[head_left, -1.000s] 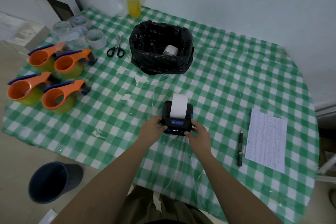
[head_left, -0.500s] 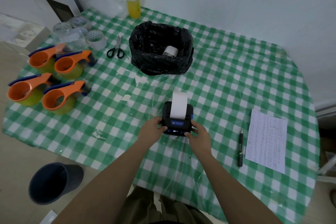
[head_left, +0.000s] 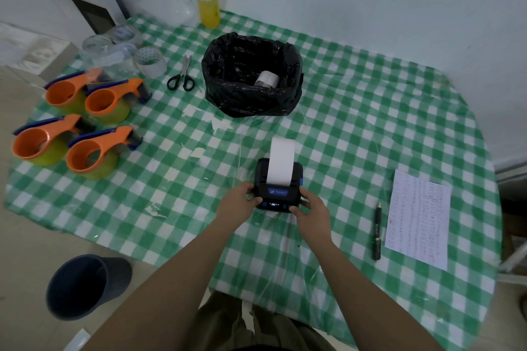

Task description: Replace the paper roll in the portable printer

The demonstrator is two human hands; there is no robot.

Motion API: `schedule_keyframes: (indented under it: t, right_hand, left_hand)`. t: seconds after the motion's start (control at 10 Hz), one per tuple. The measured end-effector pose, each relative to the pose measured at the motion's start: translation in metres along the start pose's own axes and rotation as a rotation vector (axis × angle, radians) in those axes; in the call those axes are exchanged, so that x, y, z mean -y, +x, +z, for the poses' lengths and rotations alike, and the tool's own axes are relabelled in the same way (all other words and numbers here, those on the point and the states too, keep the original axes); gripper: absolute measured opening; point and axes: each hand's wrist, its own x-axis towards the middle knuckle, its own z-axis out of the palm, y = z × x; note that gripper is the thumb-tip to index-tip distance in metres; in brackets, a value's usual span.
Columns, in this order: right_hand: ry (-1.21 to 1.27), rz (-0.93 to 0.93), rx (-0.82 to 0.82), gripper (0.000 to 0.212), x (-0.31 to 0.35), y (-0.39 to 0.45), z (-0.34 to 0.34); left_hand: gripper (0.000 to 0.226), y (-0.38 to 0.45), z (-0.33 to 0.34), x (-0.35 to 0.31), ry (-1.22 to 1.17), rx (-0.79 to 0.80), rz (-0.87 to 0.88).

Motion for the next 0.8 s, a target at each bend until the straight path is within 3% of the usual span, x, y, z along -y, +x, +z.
schedule_keyframes:
  t: [0.4,0.7,0.8]
  right_hand:
    - [-0.008,0.001,0.008,0.053,0.001,0.000,-0.002]
    - [-0.018,0.053,0.115,0.049,0.019,0.001,-0.014]
    - [-0.034,0.043,0.081,0.040,0.029,-0.003,-0.020]
  left_hand:
    - [0.040,0.000,-0.001,-0.001,-0.013,0.019,-0.009]
    - [0.040,0.001,-0.018,-0.006,-0.252,0.162,-0.123]
    - [0.050,-0.006,-0.024,0.002,-0.258,0.126,-0.158]
